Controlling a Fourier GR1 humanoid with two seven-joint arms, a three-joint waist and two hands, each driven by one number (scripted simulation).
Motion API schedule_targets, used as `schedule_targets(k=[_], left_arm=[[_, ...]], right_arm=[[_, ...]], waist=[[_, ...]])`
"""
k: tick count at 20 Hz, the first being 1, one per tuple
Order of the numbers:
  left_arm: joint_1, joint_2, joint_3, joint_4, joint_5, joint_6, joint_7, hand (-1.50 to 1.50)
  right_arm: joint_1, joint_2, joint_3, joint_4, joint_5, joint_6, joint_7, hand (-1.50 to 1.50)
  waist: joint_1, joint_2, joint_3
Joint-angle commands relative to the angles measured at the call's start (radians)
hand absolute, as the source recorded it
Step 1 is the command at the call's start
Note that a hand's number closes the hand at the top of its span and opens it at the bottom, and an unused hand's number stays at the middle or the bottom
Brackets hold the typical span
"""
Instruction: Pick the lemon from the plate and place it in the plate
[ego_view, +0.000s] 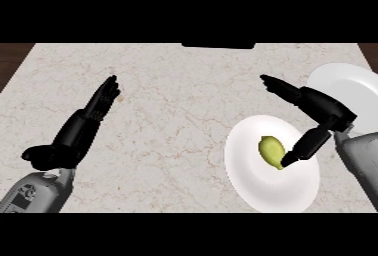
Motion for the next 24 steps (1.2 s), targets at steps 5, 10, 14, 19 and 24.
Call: schedule_targets(k=[5, 10, 14, 19, 24], left_arm=[[-0.005, 0.066, 0.013, -0.044, -0.034, -0.03, 0.02, 0.0], [0.006, 0.016, 0.032, 0.034, -0.075, -0.035, -0.017, 0.0], [0.033, 0.071, 0.108, -0.001, -0.024, -0.115, -0.007, 0.0], [0.037, 0.078, 0.124, -0.046, -0.02, -0.127, 0.037, 0.0], [0.046, 0.04, 0.132, -0.012, -0.061, -0.135, -0.008, 0.0]], right_arm=[[-0.111, -0.089, 0.152, -0.039, 0.474, -0.155, -0.227, -1.5], [-0.035, -0.041, 0.2, -0.137, 0.589, -0.214, -0.13, -1.5], [-0.033, -0.075, 0.152, -0.22, 0.495, -0.012, 0.069, -1.5], [-0.086, -0.059, 0.163, -0.203, 0.423, 0.185, 0.229, -1.5], [-0.143, -0.071, 0.135, -0.196, 0.42, 0.315, 0.327, -1.5]], waist=[[-0.014, -0.008, 0.0], [-0.056, -0.012, -0.002], [-0.058, -0.014, -0.002], [-0.053, -0.013, -0.002], [-0.049, -0.011, -0.002]])
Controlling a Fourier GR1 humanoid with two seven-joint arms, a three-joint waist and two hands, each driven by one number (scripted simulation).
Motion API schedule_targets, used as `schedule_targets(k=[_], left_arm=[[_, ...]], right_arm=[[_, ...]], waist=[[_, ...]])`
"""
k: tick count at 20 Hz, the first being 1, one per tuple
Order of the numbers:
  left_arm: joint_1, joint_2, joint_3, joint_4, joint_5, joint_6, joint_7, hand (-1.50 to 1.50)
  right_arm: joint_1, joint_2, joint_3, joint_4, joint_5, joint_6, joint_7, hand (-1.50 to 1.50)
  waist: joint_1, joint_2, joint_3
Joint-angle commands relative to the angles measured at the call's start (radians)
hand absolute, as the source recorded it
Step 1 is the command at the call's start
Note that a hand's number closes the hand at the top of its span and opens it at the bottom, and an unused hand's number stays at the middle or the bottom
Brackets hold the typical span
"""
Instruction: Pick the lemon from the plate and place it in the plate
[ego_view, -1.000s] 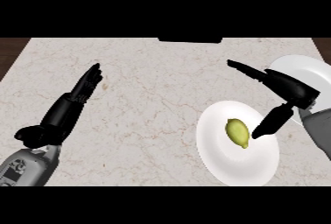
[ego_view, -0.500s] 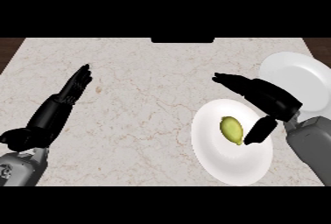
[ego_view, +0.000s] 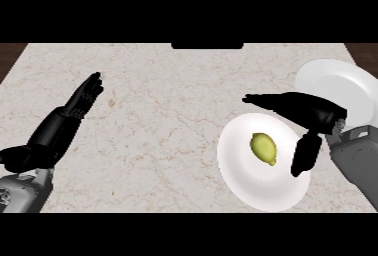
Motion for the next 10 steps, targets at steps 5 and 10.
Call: schedule_targets(k=[5, 10], left_arm=[[0.014, -0.005, 0.062, -0.034, 0.0, -0.064, 0.042, 0.0], [0.041, -0.076, 0.069, -0.01, -0.078, -0.065, -0.024, 0.0]], right_arm=[[-0.118, 0.014, -0.119, 0.088, -0.023, 0.185, 0.123, -1.5], [-0.04, 0.005, -0.187, 0.081, 0.047, 0.193, 0.057, -1.5]], waist=[[0.01, 0.002, 0.0], [0.001, 0.001, 0.001]])
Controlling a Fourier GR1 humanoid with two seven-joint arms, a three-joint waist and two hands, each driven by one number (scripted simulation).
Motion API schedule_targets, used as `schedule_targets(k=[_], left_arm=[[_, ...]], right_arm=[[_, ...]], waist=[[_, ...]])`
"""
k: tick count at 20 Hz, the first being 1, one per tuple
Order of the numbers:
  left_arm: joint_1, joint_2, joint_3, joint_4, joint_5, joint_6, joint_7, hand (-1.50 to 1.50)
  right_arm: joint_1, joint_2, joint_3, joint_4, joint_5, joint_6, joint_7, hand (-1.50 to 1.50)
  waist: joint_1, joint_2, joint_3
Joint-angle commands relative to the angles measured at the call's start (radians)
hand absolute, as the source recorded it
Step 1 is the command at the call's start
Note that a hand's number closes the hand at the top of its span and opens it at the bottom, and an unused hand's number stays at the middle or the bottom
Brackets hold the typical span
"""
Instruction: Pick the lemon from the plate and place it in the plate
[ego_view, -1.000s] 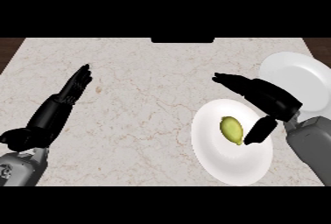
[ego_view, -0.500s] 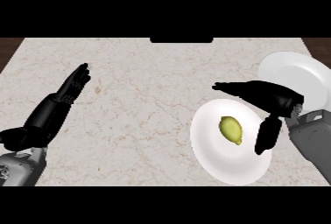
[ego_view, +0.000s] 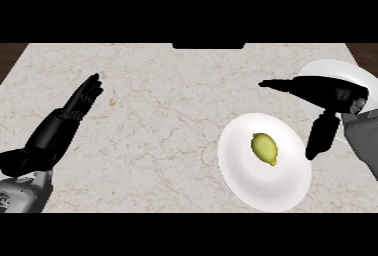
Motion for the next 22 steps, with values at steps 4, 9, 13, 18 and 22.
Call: schedule_targets(k=[4, 9, 13, 18, 22], left_arm=[[0.036, -0.046, 0.015, -0.05, -0.047, -0.033, 0.014, 0.0], [-0.016, -0.045, 0.081, -0.008, -0.038, -0.086, 0.038, 0.0], [0.039, -0.064, 0.088, -0.043, -0.064, -0.088, 0.022, 0.0], [-0.027, -0.1, 0.093, 0.041, -0.094, -0.108, 0.006, 0.0], [0.057, -0.12, 0.09, 0.024, -0.15, -0.111, -0.05, 0.0]], right_arm=[[-0.076, 0.063, -0.051, 0.147, 0.057, 0.082, -0.053, -1.5], [-0.023, 0.08, -0.025, 0.134, 0.141, 0.083, -0.108, -1.5], [0.071, 0.081, 0.004, 0.038, 0.175, 0.108, -0.109, -1.5], [0.088, 0.152, 0.091, 0.119, 0.311, 0.023, -0.169, -1.5], [0.121, 0.149, 0.083, 0.15, 0.353, 0.039, -0.212, -1.5]], waist=[[0.006, 0.001, 0.0], [0.001, 0.001, 0.0], [-0.003, -0.001, 0.0], [-0.003, 0.001, 0.0], [-0.002, 0.0, 0.0]])
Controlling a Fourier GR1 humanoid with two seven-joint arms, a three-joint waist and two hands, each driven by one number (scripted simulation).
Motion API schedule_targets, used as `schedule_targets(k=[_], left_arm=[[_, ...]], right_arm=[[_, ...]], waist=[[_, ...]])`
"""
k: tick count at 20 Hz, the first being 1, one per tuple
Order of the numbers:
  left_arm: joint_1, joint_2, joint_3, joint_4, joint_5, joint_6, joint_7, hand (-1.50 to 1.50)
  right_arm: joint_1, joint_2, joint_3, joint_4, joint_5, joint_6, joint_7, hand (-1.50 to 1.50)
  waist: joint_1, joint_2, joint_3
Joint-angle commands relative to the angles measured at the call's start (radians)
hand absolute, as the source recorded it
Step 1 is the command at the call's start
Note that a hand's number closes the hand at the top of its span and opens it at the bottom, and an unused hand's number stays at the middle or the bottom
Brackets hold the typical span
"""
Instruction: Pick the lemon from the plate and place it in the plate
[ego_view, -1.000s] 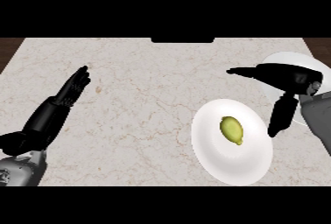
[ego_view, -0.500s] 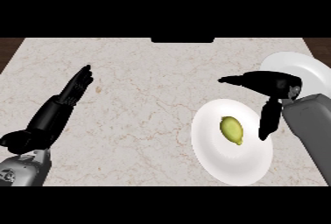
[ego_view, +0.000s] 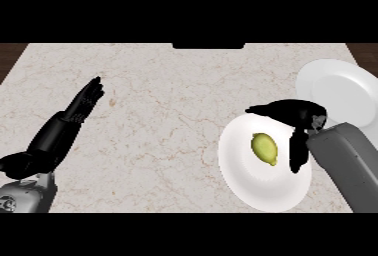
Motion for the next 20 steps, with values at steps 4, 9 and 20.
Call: schedule_targets(k=[4, 9, 20], left_arm=[[-0.004, -0.039, 0.037, -0.022, -0.006, -0.037, 0.035, 0.0], [-0.04, -0.062, 0.062, 0.056, -0.037, -0.054, 0.002, 0.0], [0.011, -0.097, 0.046, -0.06, -0.091, -0.052, 0.055, 0.0]], right_arm=[[0.015, 0.062, 0.016, 0.029, 0.098, 0.029, -0.021, -1.5], [0.017, 0.08, 0.03, 0.113, 0.172, 0.014, -0.093, -1.5], [0.088, 0.101, 0.143, 0.147, 0.337, -0.117, -0.263, 1.5]], waist=[[-0.002, 0.0, 0.0], [-0.002, 0.0, 0.0], [0.006, 0.0, 0.0]])
